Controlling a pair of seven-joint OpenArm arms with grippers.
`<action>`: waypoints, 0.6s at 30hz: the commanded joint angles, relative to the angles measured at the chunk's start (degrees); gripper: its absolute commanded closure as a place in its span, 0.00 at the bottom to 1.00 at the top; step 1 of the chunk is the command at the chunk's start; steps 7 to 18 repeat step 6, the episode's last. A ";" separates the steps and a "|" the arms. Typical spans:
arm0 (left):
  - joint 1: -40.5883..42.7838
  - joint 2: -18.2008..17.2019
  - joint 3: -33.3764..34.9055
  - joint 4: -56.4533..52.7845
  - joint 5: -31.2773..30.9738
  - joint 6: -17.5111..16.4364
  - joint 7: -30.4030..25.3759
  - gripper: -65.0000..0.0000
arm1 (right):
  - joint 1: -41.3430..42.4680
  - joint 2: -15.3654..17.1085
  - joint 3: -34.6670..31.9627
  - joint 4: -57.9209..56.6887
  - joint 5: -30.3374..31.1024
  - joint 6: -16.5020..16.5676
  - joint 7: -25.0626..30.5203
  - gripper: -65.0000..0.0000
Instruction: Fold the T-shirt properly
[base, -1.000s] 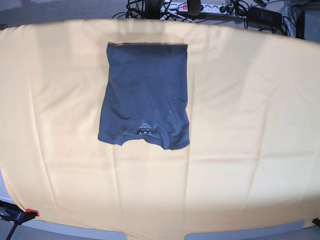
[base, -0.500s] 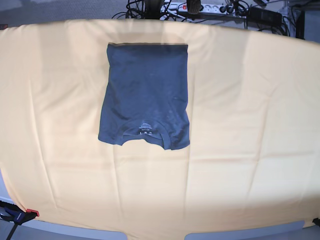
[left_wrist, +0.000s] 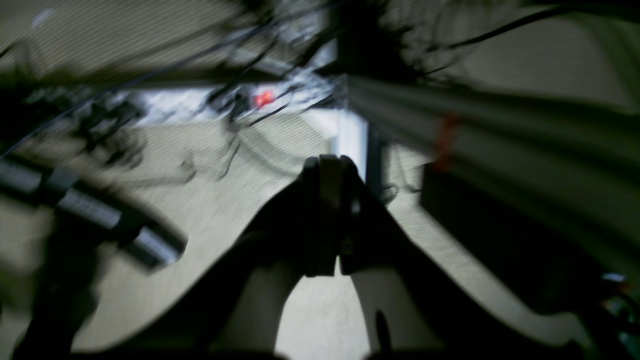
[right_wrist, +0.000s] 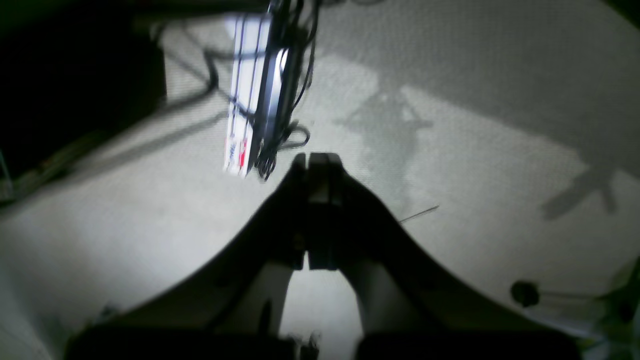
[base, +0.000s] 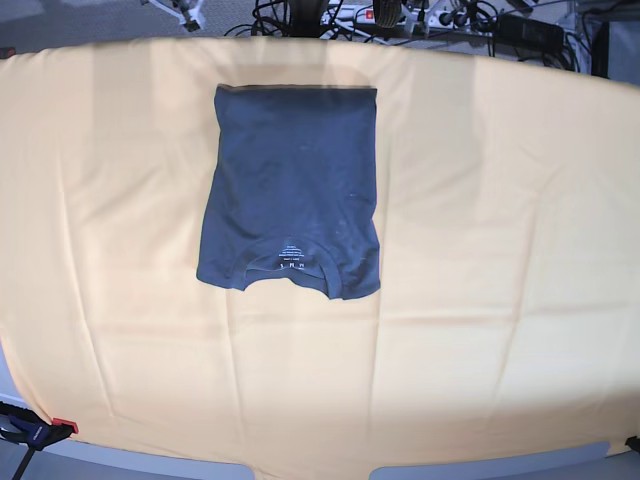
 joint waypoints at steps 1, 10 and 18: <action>0.76 0.66 0.02 -0.26 -0.52 -0.33 -0.87 1.00 | -0.85 -0.55 -0.55 0.13 -0.61 0.02 0.87 1.00; 0.98 3.67 0.90 -0.39 -0.02 -0.35 -0.90 1.00 | -0.98 -3.63 -1.14 0.13 -0.76 0.15 1.68 1.00; 0.98 3.67 0.90 -0.39 -0.02 -0.35 -0.90 1.00 | -0.98 -3.63 -1.14 0.13 -0.76 0.15 1.68 1.00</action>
